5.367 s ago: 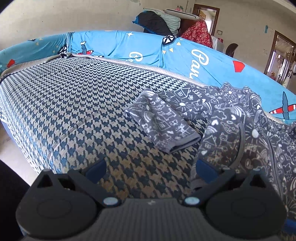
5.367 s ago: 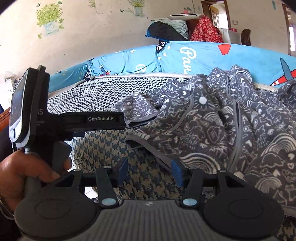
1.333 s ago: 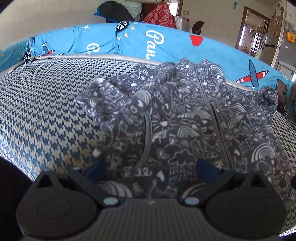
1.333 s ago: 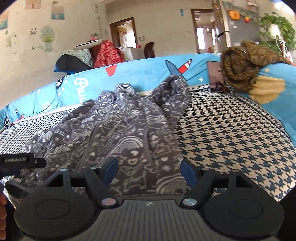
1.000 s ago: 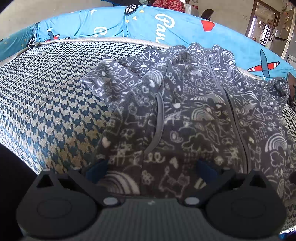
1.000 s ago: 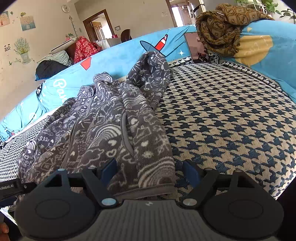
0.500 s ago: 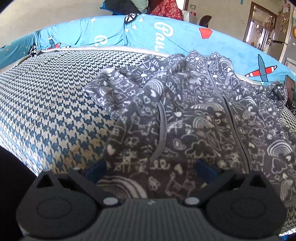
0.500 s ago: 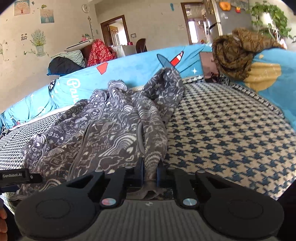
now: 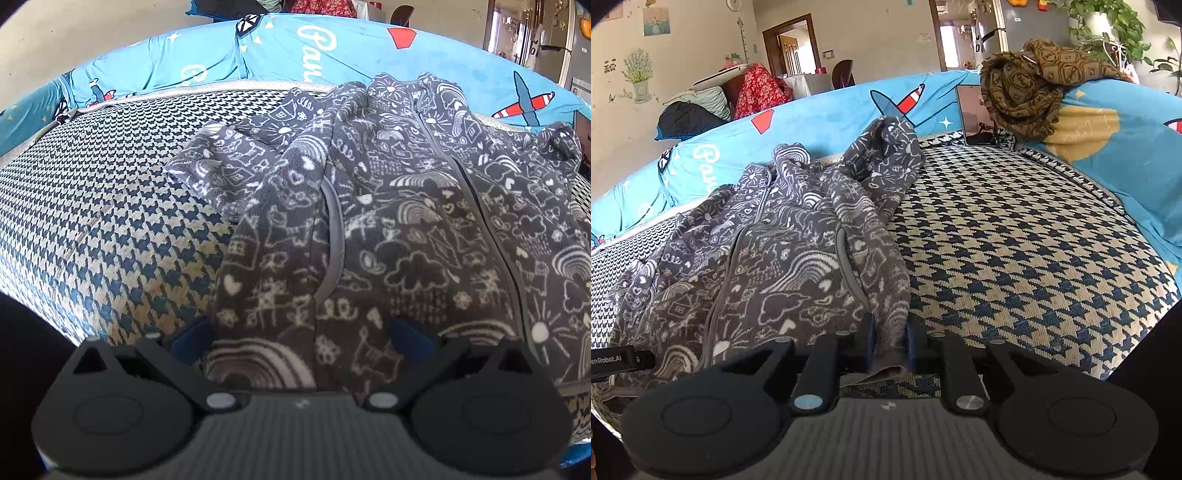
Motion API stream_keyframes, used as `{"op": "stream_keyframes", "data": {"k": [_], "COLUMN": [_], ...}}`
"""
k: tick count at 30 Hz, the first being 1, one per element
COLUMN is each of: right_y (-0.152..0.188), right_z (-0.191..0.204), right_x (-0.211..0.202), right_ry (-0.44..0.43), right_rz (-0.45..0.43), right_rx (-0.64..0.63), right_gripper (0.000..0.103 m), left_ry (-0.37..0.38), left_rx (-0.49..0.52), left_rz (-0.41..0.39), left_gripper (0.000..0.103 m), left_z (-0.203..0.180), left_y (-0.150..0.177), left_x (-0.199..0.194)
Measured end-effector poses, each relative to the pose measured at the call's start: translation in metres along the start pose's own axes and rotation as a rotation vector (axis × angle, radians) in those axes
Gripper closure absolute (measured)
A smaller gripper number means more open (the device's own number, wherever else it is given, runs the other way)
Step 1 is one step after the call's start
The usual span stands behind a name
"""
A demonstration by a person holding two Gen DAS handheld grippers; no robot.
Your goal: Fold clothes
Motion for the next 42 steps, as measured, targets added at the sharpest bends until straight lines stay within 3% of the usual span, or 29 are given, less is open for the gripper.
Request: {"op": "stream_keyframes", "data": {"k": [5,7,13,20,26,30,33,36,42], "right_y": [-0.003,-0.004,-0.007,0.002,0.01,0.015,0.017,0.015,-0.001], "right_z": [0.011,0.016,0.028,0.054,0.072,0.074,0.082,0.088,0.103], "right_x": [-0.013,-0.018,-0.026,-0.014,-0.001,0.012,0.012,0.008,-0.004], "right_ry": [-0.011,-0.014,-0.025,-0.163,-0.188,-0.178,-0.164,-0.155,-0.262], "right_rz": [-0.083,-0.119,-0.188,-0.1,-0.01,0.069,0.068,0.056,0.004], "right_rx": [-0.058,-0.078,-0.13,-0.184,-0.187,-0.162,-0.2,-0.216,-0.244], "right_gripper": [0.069,0.058,0.055,0.055,0.053,0.042,0.032,0.032,0.031], "left_ry": [0.003,0.005,0.031,0.027,-0.009,-0.017,-0.024,-0.021,-0.03], "left_rx": [-0.004,-0.005,-0.017,-0.102,-0.135,-0.165,-0.189,-0.225,-0.261], "left_rz": [0.006,0.004,-0.059,-0.159,-0.174,-0.178,-0.178,-0.185,-0.2], "left_gripper": [0.0,0.0,0.0,0.0,0.0,0.0,0.0,0.0,0.0], "left_z": [0.0,0.0,0.001,0.023,0.04,0.051,0.059,0.07,0.084], "left_y": [0.0,0.0,-0.002,-0.012,-0.014,-0.014,-0.016,-0.017,-0.025], "left_x": [0.0,0.0,-0.013,-0.031,-0.033,-0.034,-0.034,-0.036,-0.038]}}
Point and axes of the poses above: each gripper's, at about its wrist camera, not at the fingertips, and x roughly the way its jaws point, z to its left, y to its underside, the point moved 3 cm from there along x, roughly the way its jaws point, and after that the axes turned 8 degrees about y, right-handed, at the moved point
